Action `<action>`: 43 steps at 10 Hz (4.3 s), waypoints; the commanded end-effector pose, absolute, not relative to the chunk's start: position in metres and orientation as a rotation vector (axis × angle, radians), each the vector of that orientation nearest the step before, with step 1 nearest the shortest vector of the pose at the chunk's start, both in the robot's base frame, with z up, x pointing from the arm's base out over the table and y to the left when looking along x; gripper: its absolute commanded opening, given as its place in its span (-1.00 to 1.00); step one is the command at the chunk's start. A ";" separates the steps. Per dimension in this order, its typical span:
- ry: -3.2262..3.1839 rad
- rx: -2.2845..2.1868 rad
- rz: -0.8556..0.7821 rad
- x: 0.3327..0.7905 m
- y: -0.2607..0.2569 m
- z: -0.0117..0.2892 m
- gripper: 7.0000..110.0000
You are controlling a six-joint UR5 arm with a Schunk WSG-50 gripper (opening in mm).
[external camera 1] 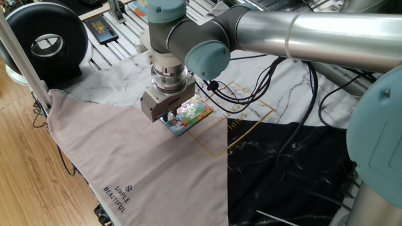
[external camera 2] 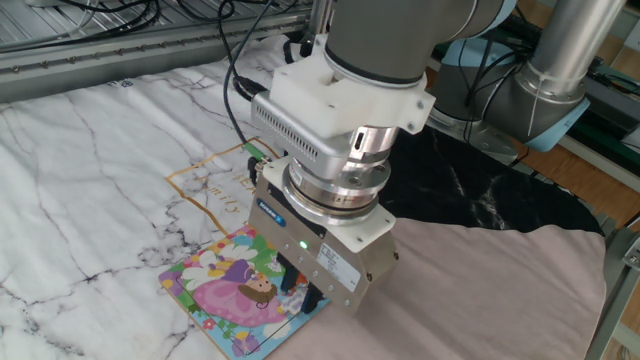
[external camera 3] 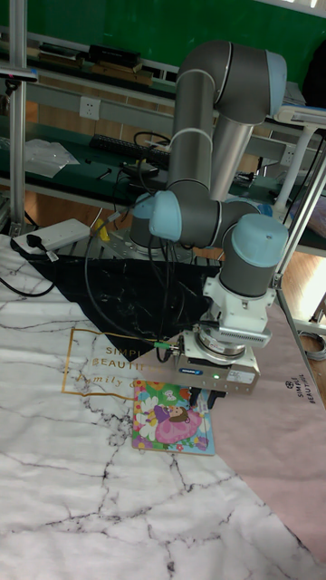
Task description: Assemble one piece of a puzzle
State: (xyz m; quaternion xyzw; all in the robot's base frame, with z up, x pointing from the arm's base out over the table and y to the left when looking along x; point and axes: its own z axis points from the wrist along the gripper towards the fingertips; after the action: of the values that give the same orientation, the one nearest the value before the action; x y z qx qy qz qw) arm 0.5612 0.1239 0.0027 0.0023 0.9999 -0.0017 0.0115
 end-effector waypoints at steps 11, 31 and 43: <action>3.209 0.027 -0.017 0.536 0.124 -0.003 -1.00; 3.296 -0.059 0.021 0.529 0.115 -0.005 -1.00; 3.311 -0.087 0.027 0.532 0.117 -0.007 -1.00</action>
State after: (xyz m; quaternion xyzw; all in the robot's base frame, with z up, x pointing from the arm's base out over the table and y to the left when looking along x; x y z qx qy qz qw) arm 0.5321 0.1148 -0.0079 -0.0277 0.9962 0.0017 -0.0828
